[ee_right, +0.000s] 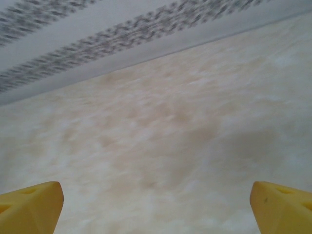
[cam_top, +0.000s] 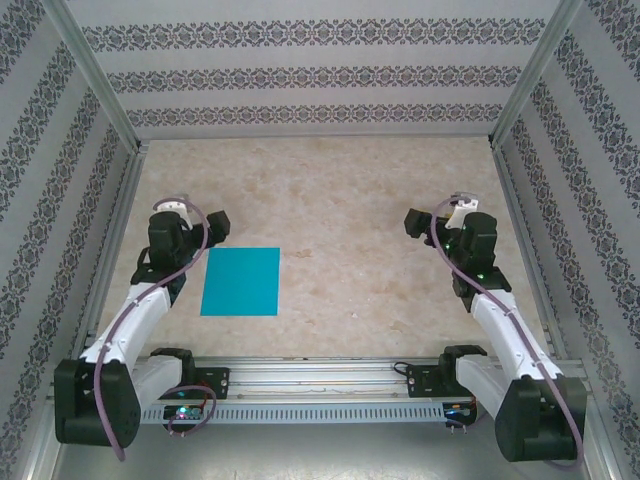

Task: Fold a paper plane with a square sheet of paper (fold left side to right side)
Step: Move the square sheet of paper to the center of the table.

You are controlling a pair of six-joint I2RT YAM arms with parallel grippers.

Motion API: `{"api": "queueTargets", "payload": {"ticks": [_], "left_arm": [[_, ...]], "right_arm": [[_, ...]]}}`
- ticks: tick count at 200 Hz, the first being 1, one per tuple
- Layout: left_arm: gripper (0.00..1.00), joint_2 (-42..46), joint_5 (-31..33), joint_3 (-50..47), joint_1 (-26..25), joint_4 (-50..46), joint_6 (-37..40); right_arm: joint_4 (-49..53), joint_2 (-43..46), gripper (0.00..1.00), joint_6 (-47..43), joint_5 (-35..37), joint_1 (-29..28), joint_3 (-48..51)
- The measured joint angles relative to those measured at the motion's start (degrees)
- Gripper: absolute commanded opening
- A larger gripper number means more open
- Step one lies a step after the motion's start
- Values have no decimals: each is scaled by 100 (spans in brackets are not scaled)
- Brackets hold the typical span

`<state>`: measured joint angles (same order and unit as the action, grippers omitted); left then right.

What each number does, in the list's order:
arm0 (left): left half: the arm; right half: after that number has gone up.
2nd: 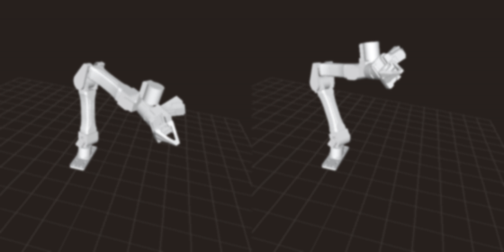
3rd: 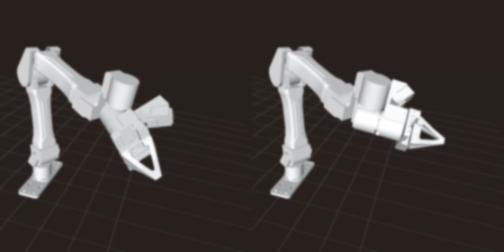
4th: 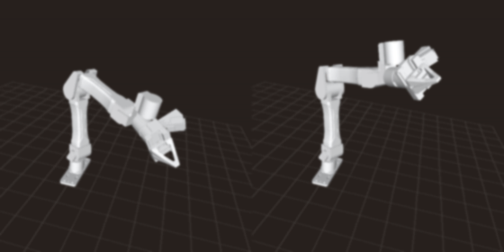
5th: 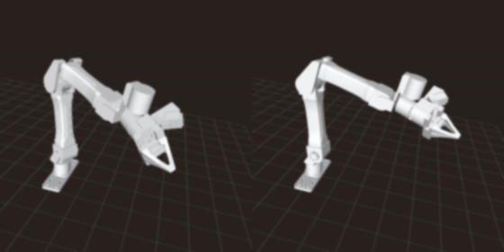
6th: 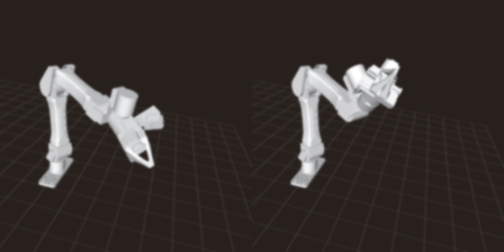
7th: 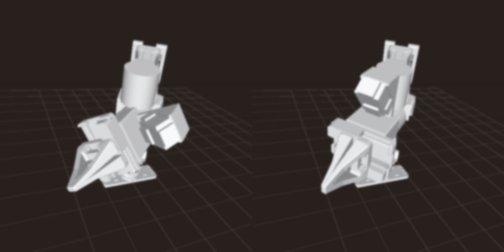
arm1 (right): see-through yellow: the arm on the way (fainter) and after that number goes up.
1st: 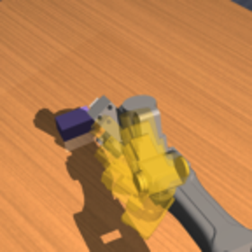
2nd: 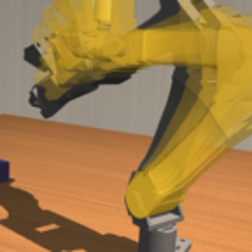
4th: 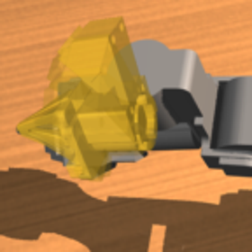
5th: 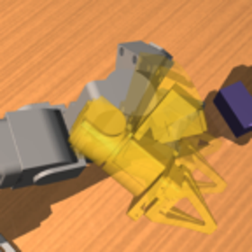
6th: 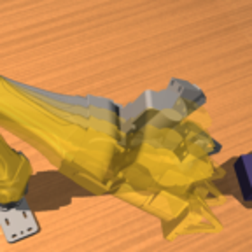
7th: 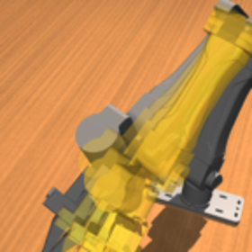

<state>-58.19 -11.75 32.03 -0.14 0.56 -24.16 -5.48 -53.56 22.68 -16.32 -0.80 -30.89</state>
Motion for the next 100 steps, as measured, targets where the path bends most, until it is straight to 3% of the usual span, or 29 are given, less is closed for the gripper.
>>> {"api": "queueTargets", "payload": {"ticks": [37, 70, 100], "left_arm": [[83, -142, -1305, -146, -15, -1220, -680], [74, -861, -1989, -297, -81, -1456, -914], [68, -1534, -2149, -297, -376, -1432, -1008]], "right_arm": [[861, 13, 98, 822, -916, -358, -81], [1491, -138, 98, 894, -933, -796, -90], [1884, -245, 98, 885, -721, -986, -164]]}}
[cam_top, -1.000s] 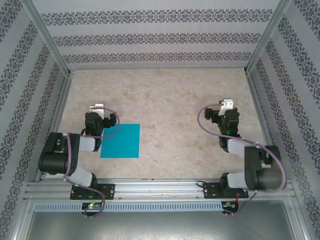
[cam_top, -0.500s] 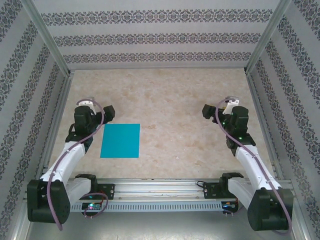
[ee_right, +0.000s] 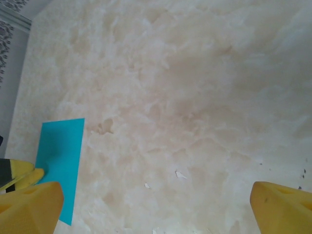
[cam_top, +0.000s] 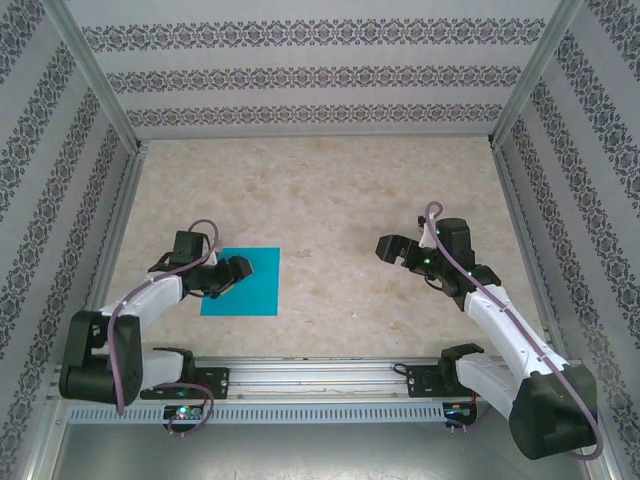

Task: Fold a paper plane with a square sheet of paper (fold left side to right side)
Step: Move the square sheet of paper to the center of the table.

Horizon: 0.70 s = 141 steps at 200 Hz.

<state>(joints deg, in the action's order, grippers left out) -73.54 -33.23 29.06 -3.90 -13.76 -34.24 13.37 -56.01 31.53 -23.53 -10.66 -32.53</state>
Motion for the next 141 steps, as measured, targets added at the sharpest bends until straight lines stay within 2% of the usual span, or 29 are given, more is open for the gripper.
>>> {"api": "queueTargets", "payload": {"ticks": [51, 101, 141], "left_arm": [[66, -955, -57, 435, -863, 682, -433], [61, -2175, 70, 1252, -1945, 1906, -1403], [60, -2852, 289, 1788, -2457, 2667, -2070]], "right_arm": [[433, -2, 98, -42, 535, -11, -214], [688, 26, 98, -37, 949, -13, -225], [901, 59, 98, -55, 1178, -13, -225]]}}
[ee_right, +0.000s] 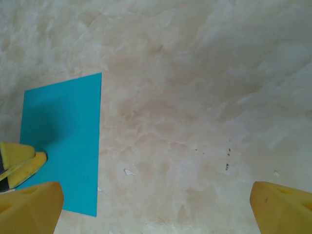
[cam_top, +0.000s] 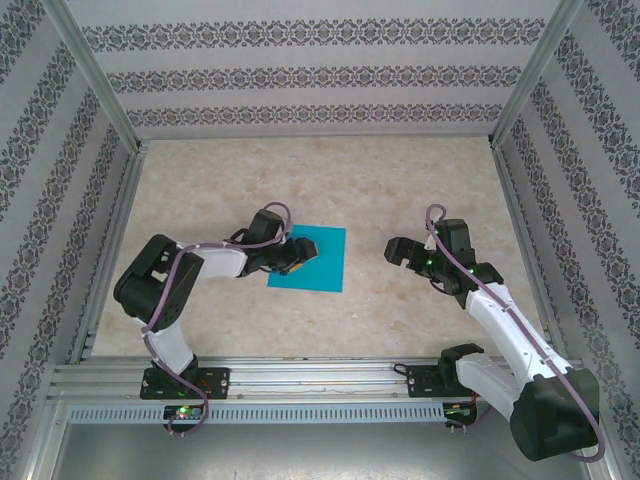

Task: Fold a paper plane with a square sheet of paper (fold left side to right side)
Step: Move the square sheet of paper to the center of the table.

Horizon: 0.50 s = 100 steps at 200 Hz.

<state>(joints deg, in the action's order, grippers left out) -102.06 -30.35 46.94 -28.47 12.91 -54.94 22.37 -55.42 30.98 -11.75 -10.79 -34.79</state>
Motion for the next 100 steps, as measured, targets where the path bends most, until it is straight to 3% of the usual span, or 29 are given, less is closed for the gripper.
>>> {"api": "queueTargets", "payload": {"ticks": [100], "left_arm": [[69, -164, 442, 310, -308, 136, -481]], "right_arm": [[450, -227, 98, -240, 267, -26, -382]]}}
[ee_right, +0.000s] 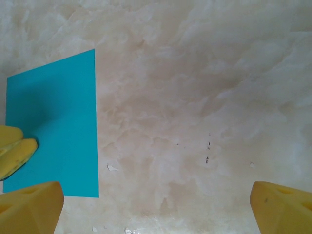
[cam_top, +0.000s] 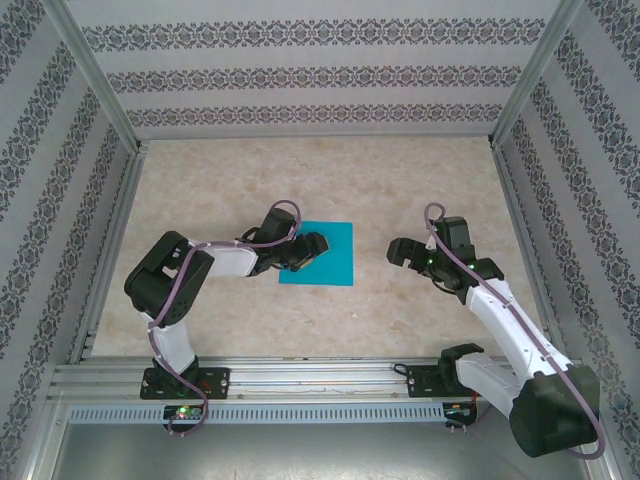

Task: Fold a paper plane with a square sheet of paper (fold left side to right side)
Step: Move the square sheet of paper to the center of the table, then pick up the square sheet of paper from the center of the table.

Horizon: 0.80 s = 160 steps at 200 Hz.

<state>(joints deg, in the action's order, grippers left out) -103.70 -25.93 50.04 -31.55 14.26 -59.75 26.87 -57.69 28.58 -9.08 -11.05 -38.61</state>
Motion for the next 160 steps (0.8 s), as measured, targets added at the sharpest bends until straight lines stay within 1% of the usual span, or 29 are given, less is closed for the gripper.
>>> {"api": "queueTargets", "payload": {"ticks": [18, 38, 59, 73, 97, 123, 143, 160], "left_arm": [[70, 223, 127, 0, 2, -367, 90], [70, 669, 275, 0, 28, -706, 245], [65, 1075, 354, -46, 146, -789, 396], [61, 1220, 378, -177, 304, -789, 455], [55, 1202, 400, -437, 503, -922, 575], [46, 1012, 376, -483, 505, -1137, 708], [45, 909, 378, -481, 505, -1248, 815], [43, 835, 402, -481, 505, -1351, 898]], "right_arm": [[59, -223, 98, -70, 52, -74, -258], [90, -603, 97, -177, 162, -247, -616], [105, -1154, 98, -286, 319, -546, -1064], [118, -1644, 98, -369, 428, -787, -1440], [109, -2723, 98, -549, 566, -1178, -2223], [151, -3926, 98, -678, 621, -1449, -3108], [223, -4745, 98, -778, 638, -1606, -3740], [304, -5265, 98, -822, 680, -1740, -4159]]}}
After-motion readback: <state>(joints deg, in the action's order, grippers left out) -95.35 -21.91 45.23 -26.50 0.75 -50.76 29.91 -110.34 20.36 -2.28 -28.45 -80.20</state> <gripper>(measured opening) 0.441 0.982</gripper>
